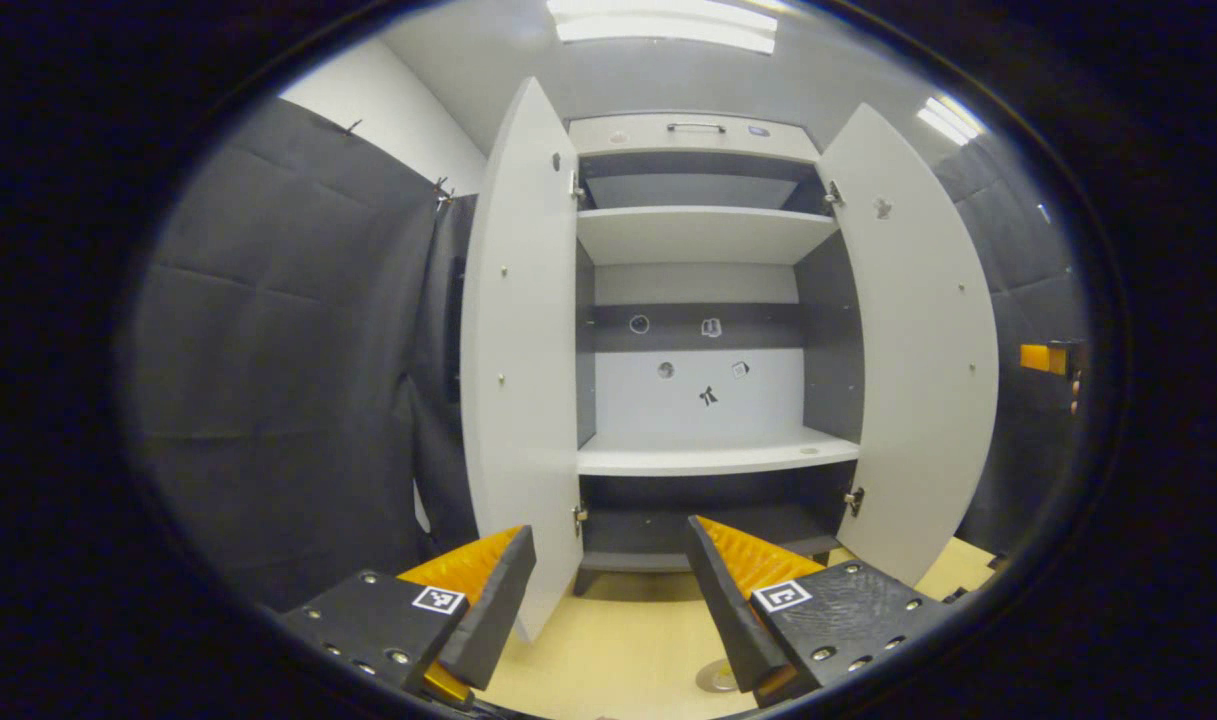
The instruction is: Grasp the bottle in the cabinet with the left hand and place it on the coaster, then close the right door with the right hand and the left door with the left hand.
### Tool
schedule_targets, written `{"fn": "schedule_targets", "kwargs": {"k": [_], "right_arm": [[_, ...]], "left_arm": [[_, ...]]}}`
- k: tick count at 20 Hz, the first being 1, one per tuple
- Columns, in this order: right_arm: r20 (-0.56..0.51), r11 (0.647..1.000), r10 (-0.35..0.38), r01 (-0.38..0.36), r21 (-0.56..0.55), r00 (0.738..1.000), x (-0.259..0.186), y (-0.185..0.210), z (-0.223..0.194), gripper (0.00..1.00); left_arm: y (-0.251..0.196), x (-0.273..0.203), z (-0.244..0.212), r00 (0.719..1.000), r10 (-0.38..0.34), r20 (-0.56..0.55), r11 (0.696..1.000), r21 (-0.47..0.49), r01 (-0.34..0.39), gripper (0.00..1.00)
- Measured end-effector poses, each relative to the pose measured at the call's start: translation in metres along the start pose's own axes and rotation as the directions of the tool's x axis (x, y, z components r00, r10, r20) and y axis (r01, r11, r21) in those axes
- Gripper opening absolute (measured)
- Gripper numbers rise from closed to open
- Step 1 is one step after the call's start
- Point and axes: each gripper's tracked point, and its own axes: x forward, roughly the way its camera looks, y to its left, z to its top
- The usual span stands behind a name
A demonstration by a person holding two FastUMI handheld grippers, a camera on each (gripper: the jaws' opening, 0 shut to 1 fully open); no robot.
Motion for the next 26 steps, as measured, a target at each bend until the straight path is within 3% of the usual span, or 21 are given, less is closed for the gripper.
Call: {"fn": "schedule_targets", "kwargs": {"k": [5, 10, 12, 15, 22, 23, 25, 26], "right_arm": [[0.04, 0.997, -0.07, 0.07, -0.012, 0.997, 0.019, 0.017, 0.021, 0.98], [0.025, 0.996, -0.082, 0.083, -0.038, 0.996, 0.023, 0.042, 0.014, 0.98], [0.046, 0.993, -0.094, 0.097, -0.062, 0.995, 0.019, 0.049, 0.019, 0.91], [0.054, 0.992, -0.101, 0.105, -0.071, 0.993, 0.012, 0.059, 0.023, 0.95], [0.042, 0.995, -0.085, 0.087, -0.047, 0.996, -0.002, 0.094, 0.023, 0.94], [0.042, 0.995, -0.083, 0.085, -0.059, 0.996, -0.003, 0.1, 0.024, 0.89], [0.042, 0.994, -0.08, 0.083, -0.067, 0.996, -0.007, 0.11, 0.025, 0.94], [0.04, 0.995, -0.073, 0.075, -0.063, 0.997, -0.008, 0.116, 0.025, 0.89]], "left_arm": [[0.062, -0.003, 0.018, 0.997, 0.066, 0.03, 0.998, -0.016, -0.065, 0.88], [0.119, -0.002, 0.023, 0.993, 0.114, 0.036, 0.993, -0.002, -0.114, 0.88], [0.139, 0.001, 0.026, 0.991, 0.127, 0.045, 0.992, 0.014, -0.127, 0.89], [0.163, 0.008, 0.031, 0.989, 0.14, 0.055, 0.99, 0.006, -0.141, 0.88], [0.186, 0.03, 0.021, 0.994, 0.102, 0.051, 0.994, -0.043, -0.1, 0.88], [0.188, 0.032, 0.018, 0.994, 0.098, 0.045, 0.994, -0.043, -0.096, 0.88], [0.193, 0.037, 0.01, 0.996, 0.088, 0.03, 0.995, -0.046, -0.087, 0.89], [0.195, 0.037, 0.006, 0.996, 0.082, 0.024, 0.995, -0.049, -0.081, 0.89]]}}
